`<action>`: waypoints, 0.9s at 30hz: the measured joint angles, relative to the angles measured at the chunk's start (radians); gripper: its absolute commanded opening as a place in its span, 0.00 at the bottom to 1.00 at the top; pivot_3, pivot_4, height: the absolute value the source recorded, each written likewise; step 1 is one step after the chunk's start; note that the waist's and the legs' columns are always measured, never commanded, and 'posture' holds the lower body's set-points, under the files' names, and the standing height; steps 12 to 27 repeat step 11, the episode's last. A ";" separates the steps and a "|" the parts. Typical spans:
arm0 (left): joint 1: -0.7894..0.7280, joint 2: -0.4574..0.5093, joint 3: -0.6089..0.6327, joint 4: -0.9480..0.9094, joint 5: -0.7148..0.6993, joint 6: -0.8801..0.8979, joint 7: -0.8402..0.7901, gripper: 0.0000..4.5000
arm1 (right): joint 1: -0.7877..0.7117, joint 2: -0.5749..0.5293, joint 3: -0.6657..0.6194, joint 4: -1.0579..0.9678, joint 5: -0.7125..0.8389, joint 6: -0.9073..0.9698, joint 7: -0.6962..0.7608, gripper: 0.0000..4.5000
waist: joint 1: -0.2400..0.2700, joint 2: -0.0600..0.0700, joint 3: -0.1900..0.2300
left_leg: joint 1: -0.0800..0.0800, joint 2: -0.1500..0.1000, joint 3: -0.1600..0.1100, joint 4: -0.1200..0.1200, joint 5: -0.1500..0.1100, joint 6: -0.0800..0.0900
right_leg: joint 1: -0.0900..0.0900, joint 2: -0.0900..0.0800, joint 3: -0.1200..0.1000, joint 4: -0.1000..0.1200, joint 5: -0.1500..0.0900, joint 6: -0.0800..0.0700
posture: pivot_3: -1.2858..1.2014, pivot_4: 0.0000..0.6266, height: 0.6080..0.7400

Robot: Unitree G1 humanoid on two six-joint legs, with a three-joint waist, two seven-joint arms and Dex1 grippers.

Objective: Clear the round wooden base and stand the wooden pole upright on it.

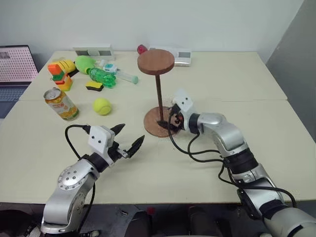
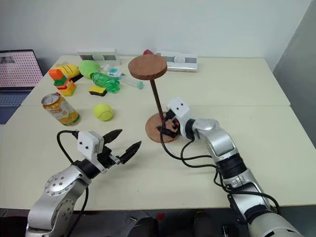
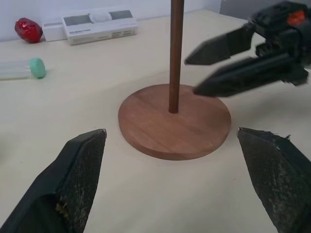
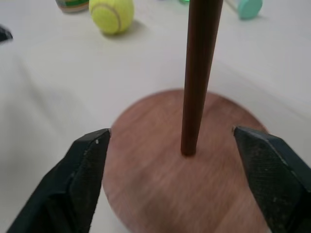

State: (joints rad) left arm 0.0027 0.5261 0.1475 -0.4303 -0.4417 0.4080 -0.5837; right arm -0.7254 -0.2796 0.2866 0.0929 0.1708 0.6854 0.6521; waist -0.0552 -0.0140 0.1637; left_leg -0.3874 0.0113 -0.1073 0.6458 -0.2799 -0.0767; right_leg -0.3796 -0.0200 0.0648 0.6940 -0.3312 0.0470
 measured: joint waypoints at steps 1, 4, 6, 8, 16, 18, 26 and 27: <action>-0.029 0.047 0.014 0.021 -0.020 0.023 -0.030 1.00 | 0.012 -0.038 0.000 -0.024 0.002 0.007 0.022 0.99 | 0.003 0.000 0.000 | -0.001 0.000 -0.002 0.000 0.000 0.000 | 0.000 0.000 -0.002 0.000 0.000 0.000 | 0.52 0.24 1.00; -0.104 0.172 0.076 0.066 -0.062 0.087 -0.109 1.00 | 0.052 -0.146 -0.029 -0.104 0.012 0.035 0.075 0.99 | 0.000 0.000 0.001 | -0.002 0.000 -0.001 0.000 0.000 0.000 | 0.000 0.000 -0.001 -0.003 0.000 0.000 | 0.52 0.24 1.00; -0.138 0.237 0.074 0.098 -0.070 0.123 -0.166 1.00 | 0.076 -0.189 -0.057 -0.165 0.036 0.058 0.096 0.99 | -0.004 0.000 0.001 | -0.002 0.000 -0.001 -0.001 0.000 0.000 | 0.000 0.000 -0.001 -0.004 0.000 0.000 | 0.52 0.24 1.00; -0.174 0.294 0.067 0.151 -0.071 0.152 -0.216 1.00 | 0.099 -0.213 -0.094 -0.232 0.074 0.084 0.113 0.99 | -0.009 0.001 0.002 | -0.003 0.000 -0.001 -0.001 0.000 0.000 | -0.001 0.001 -0.001 -0.004 0.000 0.000 | 0.52 0.24 1.00; -0.233 0.347 0.058 0.230 -0.068 0.157 -0.288 1.00 | 0.132 -0.237 -0.166 -0.322 0.139 0.128 0.126 0.99 | -0.010 0.001 0.002 | -0.003 0.000 -0.001 -0.001 0.000 0.000 | -0.001 0.001 -0.002 -0.004 0.000 0.000 | 0.52 0.24 1.00; -0.233 0.347 0.058 0.230 -0.068 0.157 -0.288 1.00 | 0.132 -0.237 -0.166 -0.322 0.139 0.128 0.126 0.99 | -0.010 0.001 0.002 | -0.003 0.000 -0.001 -0.001 0.000 0.000 | -0.001 0.001 -0.002 -0.004 0.000 0.000 | 0.52 0.24 1.00; -0.233 0.347 0.058 0.230 -0.068 0.157 -0.288 1.00 | 0.132 -0.237 -0.166 -0.322 0.139 0.128 0.126 0.99 | -0.010 0.001 0.002 | -0.003 0.000 -0.001 -0.001 0.000 0.000 | -0.001 0.001 -0.002 -0.004 0.000 0.000 | 0.52 0.24 1.00; -0.233 0.347 0.058 0.230 -0.068 0.157 -0.288 1.00 | 0.132 -0.237 -0.166 -0.322 0.139 0.128 0.126 0.99 | -0.010 0.001 0.002 | -0.003 0.000 -0.001 -0.001 0.000 0.000 | -0.001 0.001 -0.002 -0.004 0.000 0.000 | 0.52 0.24 1.00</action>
